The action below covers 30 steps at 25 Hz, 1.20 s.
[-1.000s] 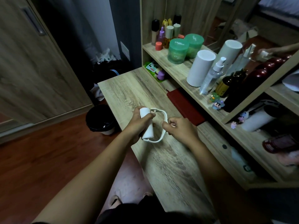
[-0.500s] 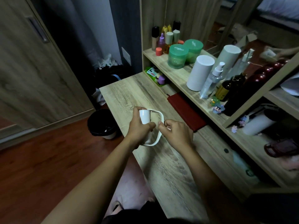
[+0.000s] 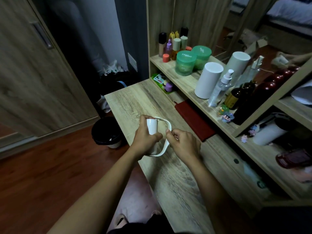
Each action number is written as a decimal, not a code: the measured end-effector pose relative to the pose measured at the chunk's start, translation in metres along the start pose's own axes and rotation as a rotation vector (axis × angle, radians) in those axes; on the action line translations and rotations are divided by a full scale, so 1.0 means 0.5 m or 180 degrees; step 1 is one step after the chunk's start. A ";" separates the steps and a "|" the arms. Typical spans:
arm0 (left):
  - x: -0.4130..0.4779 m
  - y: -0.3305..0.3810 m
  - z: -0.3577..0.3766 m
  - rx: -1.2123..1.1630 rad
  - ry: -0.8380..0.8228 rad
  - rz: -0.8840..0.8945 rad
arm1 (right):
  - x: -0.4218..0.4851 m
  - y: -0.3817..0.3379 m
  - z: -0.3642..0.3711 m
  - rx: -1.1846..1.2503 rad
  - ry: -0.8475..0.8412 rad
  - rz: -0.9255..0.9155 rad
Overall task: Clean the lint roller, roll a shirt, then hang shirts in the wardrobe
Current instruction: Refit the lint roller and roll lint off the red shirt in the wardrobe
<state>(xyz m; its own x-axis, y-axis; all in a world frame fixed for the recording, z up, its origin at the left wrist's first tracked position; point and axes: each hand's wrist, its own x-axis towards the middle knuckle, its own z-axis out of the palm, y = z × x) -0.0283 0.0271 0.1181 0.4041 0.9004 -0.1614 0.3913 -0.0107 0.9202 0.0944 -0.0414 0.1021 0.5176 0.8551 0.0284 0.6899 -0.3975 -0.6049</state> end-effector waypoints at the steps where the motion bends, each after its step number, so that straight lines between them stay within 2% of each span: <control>1: -0.003 0.001 0.000 0.0106 -0.0026 0.0039 | 0.000 -0.003 -0.001 0.0001 -0.0025 -0.0019; 8: 0.009 0.016 0.000 0.0564 -0.0094 0.0293 | 0.002 0.008 -0.011 0.0188 -0.0231 -0.0134; 12: 0.015 0.004 0.002 0.0797 -0.0198 0.0266 | -0.018 0.036 -0.002 0.1008 -0.0848 -0.0291; 14: 0.015 0.000 -0.002 0.1041 -0.0179 0.0240 | -0.032 0.052 0.006 0.1122 -0.1051 -0.0350; 18: 0.008 0.003 0.000 0.1328 0.0081 0.0388 | -0.046 0.066 0.016 0.0845 -0.0872 -0.0723; 22: 0.010 0.001 0.000 0.1588 0.0283 0.0569 | -0.039 0.055 0.018 0.0949 -0.1004 -0.0799; 30: 0.004 0.004 0.003 0.1899 0.0177 0.0922 | -0.050 0.064 0.033 0.1183 -0.1041 -0.0731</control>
<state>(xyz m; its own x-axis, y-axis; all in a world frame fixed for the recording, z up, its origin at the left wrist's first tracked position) -0.0257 0.0282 0.1193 0.5248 0.8458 0.0959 0.6703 -0.4801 0.5659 0.0953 -0.0702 0.0688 0.1493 0.9886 -0.0203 0.5106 -0.0947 -0.8546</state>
